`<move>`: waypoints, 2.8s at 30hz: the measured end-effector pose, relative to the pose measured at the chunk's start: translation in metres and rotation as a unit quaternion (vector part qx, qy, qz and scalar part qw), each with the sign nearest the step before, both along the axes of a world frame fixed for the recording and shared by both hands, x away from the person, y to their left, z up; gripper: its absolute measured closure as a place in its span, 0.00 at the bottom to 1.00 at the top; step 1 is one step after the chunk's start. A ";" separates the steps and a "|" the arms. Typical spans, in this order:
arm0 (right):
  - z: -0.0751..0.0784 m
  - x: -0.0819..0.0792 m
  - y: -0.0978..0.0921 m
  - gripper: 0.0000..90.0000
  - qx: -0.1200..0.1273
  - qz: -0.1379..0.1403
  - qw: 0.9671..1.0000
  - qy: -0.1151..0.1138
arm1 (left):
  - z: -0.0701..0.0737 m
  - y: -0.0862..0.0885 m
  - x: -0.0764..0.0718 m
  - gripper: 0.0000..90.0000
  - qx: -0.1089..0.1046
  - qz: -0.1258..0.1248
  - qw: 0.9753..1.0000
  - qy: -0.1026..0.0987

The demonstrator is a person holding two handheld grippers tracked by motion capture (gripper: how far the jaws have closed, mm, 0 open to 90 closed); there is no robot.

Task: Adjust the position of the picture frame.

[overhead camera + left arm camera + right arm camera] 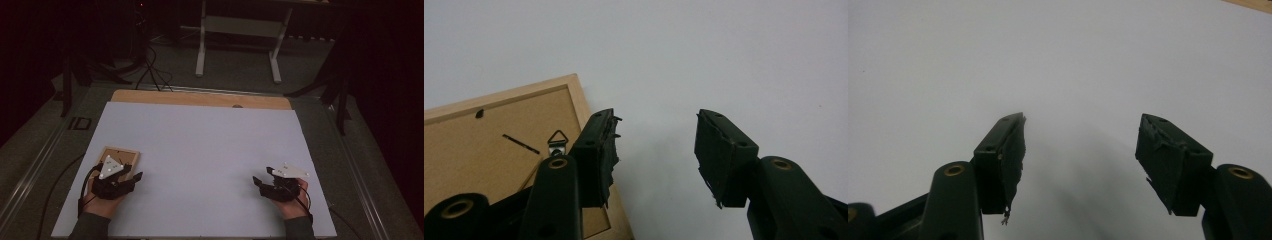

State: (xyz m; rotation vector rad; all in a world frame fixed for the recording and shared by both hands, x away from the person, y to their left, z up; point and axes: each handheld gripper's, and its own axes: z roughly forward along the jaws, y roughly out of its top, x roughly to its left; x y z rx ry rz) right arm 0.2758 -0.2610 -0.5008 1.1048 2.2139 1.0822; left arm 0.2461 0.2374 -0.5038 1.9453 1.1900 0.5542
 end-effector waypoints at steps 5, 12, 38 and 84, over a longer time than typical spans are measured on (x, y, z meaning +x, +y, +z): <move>-0.001 0.000 -0.003 0.40 0.005 -0.007 1.000 0.002 | 0.002 0.002 0.000 0.56 -0.002 0.003 1.000 -0.003; -0.006 0.007 -0.001 0.40 0.003 -0.009 1.000 0.006 | 0.003 0.007 0.002 0.56 -0.005 0.011 1.000 -0.003; -0.009 0.010 0.001 0.39 -0.002 -0.007 1.000 0.011 | 0.000 0.036 0.007 1.00 -0.006 0.029 0.999 0.026; -0.008 0.009 0.001 0.40 0.001 -0.007 1.000 0.014 | -0.008 0.019 0.011 1.00 0.014 0.002 0.998 0.062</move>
